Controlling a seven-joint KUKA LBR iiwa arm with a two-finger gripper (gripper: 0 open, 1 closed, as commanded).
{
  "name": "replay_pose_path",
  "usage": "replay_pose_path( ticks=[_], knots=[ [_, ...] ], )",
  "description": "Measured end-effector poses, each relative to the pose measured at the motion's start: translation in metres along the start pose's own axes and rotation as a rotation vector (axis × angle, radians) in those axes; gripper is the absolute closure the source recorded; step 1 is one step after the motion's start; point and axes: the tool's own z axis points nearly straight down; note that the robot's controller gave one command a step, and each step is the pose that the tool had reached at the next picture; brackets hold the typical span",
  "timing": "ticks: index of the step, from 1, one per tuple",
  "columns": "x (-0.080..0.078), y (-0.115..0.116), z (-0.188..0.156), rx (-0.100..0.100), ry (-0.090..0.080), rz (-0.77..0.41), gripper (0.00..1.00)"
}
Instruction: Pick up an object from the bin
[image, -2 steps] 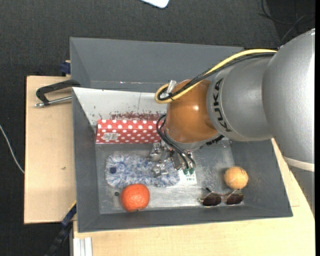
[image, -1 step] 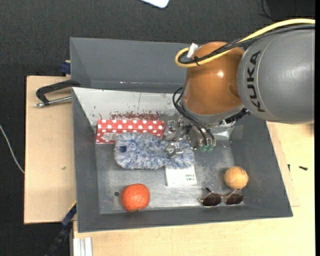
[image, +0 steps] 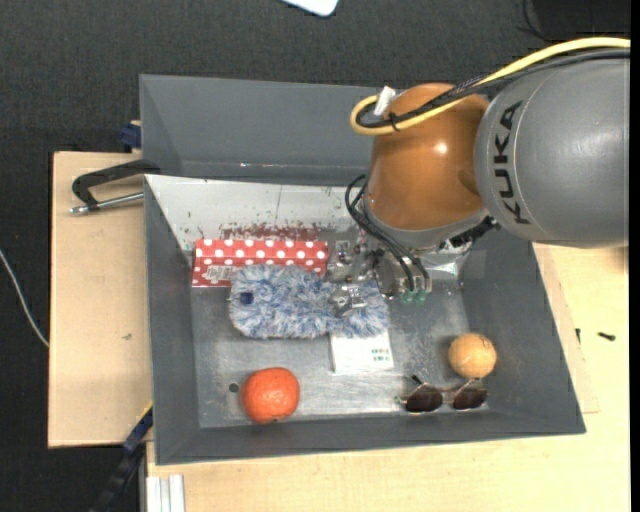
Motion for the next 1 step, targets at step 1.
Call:
replay_pose_path(
  ticks=[1],
  knots=[
    [0.0018, 0.0079, 0.0616, 0.000, -0.002, 0.065, 1.00]
  ],
)
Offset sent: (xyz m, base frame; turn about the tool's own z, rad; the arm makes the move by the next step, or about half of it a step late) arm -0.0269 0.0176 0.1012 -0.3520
